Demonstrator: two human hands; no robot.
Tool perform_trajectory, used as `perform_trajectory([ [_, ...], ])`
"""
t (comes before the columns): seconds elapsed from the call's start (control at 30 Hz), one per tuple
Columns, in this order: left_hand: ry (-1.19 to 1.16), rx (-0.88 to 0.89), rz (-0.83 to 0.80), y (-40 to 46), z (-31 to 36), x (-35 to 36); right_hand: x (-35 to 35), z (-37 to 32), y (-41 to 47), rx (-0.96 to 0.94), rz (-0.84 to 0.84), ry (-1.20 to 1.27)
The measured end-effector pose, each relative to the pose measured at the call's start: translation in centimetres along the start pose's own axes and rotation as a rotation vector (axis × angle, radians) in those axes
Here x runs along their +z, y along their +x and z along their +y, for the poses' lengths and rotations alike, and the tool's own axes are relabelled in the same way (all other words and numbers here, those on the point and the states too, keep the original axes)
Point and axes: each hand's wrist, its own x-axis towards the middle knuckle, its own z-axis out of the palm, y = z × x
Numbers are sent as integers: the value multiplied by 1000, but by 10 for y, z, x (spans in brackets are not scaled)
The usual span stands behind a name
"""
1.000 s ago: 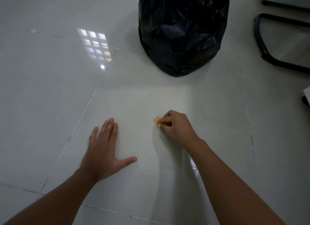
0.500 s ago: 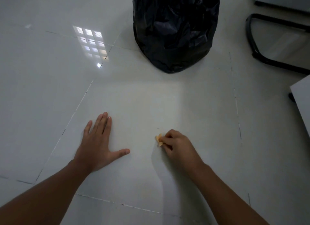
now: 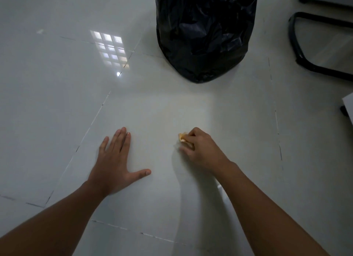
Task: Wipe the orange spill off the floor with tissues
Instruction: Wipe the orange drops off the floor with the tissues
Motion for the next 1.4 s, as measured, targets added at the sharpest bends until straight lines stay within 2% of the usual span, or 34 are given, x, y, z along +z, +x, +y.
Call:
perform_trajectory([
  [0.13, -2, 0, -4, 1, -1, 0, 4, -3, -20, -123, -23, -52],
  [0.23, 5, -5, 1, 1, -1, 0, 4, -7, -36, -197, -121, -10],
  [0.27, 6, -5, -3, 1, 0, 0, 1, -5, -40, -184, -116, 27],
  [0.37, 0, -8, 0, 0, 0, 0, -7, 6, -50, -73, 64, 103],
  [0.53, -1, -5, 6, 0, 1, -1, 8, 2, -69, -94, -104, -8],
  [0.73, -5, -5, 3, -1, 2, -1, 29, -13, -77, -127, 123, -78],
  [0.8, -8, -9, 4, -1, 1, -1, 35, -18, -76, -104, 138, -98],
  [0.87, -5, -11, 2, -1, 1, -1, 34, -19, -65, -36, 198, -93],
  [0.97, -8, -9, 0, -1, 0, -1, 12, -7, -43, 302, 496, 182],
  [1.03, -13, -9, 2, -1, 0, -1, -2, 6, -40, 466, 557, 344],
  [1.13, -18, -5, 10, -1, 1, -1, -9, 11, -54, 424, 459, 317],
  [1.3, -13, -4, 16, -2, 1, -1, 16, -14, -78, 238, 256, 70],
  [1.4, -6, -6, 10, -1, 2, -1, 33, -29, -81, 279, 245, -54],
])
